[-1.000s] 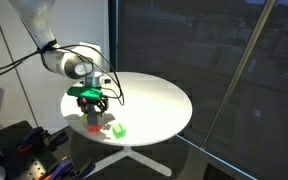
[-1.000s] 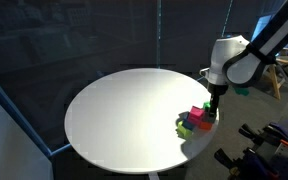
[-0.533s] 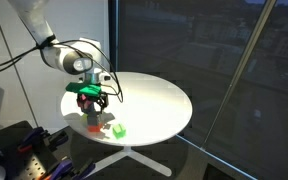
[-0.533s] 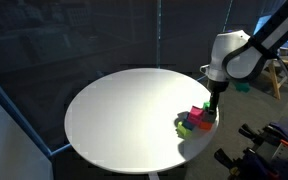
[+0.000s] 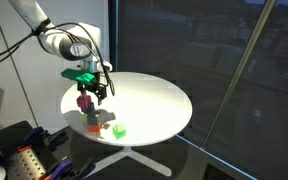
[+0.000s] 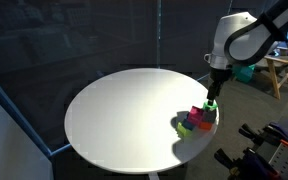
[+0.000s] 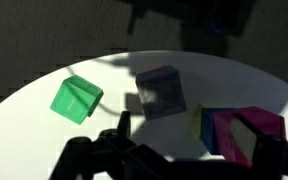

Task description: Put the grey block on top of the orange block

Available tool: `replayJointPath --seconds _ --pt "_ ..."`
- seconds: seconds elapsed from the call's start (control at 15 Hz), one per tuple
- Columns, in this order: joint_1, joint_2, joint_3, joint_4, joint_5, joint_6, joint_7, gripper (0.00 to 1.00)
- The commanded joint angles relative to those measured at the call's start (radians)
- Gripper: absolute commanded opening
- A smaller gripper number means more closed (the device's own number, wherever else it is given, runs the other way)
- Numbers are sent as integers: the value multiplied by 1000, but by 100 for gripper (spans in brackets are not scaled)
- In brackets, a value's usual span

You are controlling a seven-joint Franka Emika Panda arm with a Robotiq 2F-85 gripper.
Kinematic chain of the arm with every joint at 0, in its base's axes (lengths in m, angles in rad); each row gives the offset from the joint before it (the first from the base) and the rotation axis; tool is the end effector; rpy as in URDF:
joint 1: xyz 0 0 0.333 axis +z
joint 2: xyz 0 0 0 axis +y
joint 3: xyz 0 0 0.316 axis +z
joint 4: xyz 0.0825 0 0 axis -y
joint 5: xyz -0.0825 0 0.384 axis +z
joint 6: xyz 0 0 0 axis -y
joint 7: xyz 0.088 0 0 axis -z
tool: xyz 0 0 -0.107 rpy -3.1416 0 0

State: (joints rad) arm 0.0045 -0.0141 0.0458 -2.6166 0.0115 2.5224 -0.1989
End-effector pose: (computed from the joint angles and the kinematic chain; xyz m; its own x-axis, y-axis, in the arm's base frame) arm 0.4246 0.0212 0.2492 0.9683 0.2373 -0.0774 0.2364 -0.9714 -0.0210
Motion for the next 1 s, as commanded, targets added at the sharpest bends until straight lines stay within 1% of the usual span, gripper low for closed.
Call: replayJointPath --seconds 0.0,0.2,0.53,0.93 --pt "15 -43 0 24 -9 -65 141 100" --pt "26 -41 5 56 -2 -72 226 100" --pt "44 -30 10 134 35 -109 278 100" --pt "76 -53 38 185 62 -162 346 100"
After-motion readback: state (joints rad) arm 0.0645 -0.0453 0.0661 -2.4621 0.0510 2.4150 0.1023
